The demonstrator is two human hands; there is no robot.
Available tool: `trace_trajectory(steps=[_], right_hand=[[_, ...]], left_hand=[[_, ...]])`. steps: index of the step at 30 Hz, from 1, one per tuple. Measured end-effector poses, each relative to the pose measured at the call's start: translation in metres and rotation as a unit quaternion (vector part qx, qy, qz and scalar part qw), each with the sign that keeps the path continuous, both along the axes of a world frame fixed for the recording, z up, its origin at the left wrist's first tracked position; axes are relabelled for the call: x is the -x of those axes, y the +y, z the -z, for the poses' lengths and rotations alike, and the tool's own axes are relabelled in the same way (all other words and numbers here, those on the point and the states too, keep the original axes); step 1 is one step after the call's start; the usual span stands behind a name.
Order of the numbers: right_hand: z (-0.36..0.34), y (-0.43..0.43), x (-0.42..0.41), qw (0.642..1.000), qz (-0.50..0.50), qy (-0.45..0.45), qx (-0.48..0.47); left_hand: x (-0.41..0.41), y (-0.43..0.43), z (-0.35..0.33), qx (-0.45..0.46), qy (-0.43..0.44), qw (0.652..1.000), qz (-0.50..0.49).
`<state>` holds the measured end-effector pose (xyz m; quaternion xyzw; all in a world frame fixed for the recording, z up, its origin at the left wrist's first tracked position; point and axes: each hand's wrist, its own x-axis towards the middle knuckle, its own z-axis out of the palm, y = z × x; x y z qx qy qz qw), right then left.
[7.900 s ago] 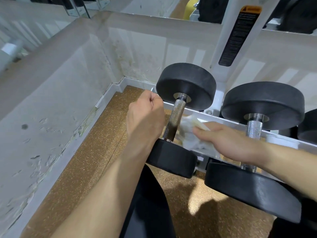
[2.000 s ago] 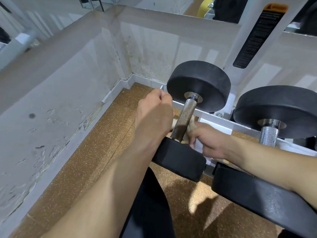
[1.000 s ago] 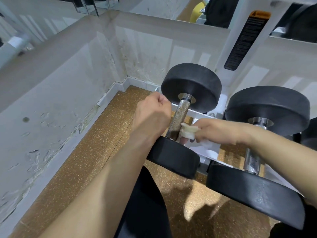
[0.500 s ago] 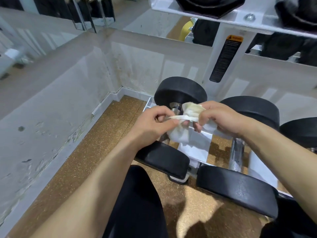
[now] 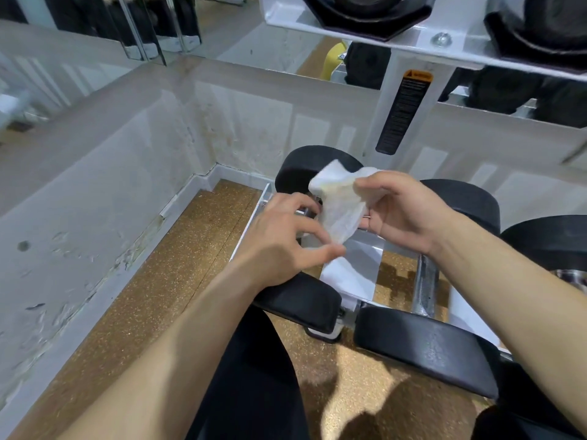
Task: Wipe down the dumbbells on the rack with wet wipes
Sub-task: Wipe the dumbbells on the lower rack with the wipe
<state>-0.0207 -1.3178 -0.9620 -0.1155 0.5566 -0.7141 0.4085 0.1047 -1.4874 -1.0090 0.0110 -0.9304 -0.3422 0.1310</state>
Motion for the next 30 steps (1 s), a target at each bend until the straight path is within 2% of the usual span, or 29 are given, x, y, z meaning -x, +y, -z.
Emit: trace_trajectory(steps=[2,6,8,11,14,16,19,24,27,30], right_hand=[[-0.007,-0.007,-0.001,1.000,0.006,0.018,0.000],[-0.011,-0.014,0.000,0.997,-0.006,0.070,-0.011],[-0.010,-0.016,0.000,0.997,-0.020,0.072,-0.004],[-0.006,-0.018,-0.001,0.998,-0.021,0.063,0.015],[-0.003,-0.020,-0.001,0.998,0.024,0.063,0.014],[0.000,-0.019,0.001,0.996,0.075,0.045,0.005],[0.013,-0.016,0.004,0.990,0.125,0.050,-0.052],[0.035,-0.012,0.001,0.976,0.135,0.071,-0.159],[0.041,-0.008,-0.001,0.961,0.138,0.093,-0.220],[0.049,-0.006,-0.010,0.936,0.124,0.112,-0.309]], left_hand=[[-0.001,0.000,-0.002,-0.048,-0.012,0.999,-0.007],[-0.004,-0.002,-0.001,-0.156,-0.002,0.984,-0.091],[-0.004,-0.002,-0.001,-0.188,-0.016,0.980,-0.061],[-0.004,-0.001,-0.003,-0.188,-0.027,0.982,-0.024],[-0.002,-0.002,-0.001,-0.172,-0.005,0.983,-0.068],[-0.001,-0.004,0.001,-0.194,0.019,0.976,-0.098],[-0.001,-0.009,0.000,-0.219,0.037,0.965,-0.141],[0.002,-0.013,0.005,-0.289,0.047,0.918,-0.269],[0.007,-0.014,0.006,-0.272,0.007,0.908,-0.317],[0.012,-0.015,0.007,-0.220,-0.056,0.917,-0.327]])
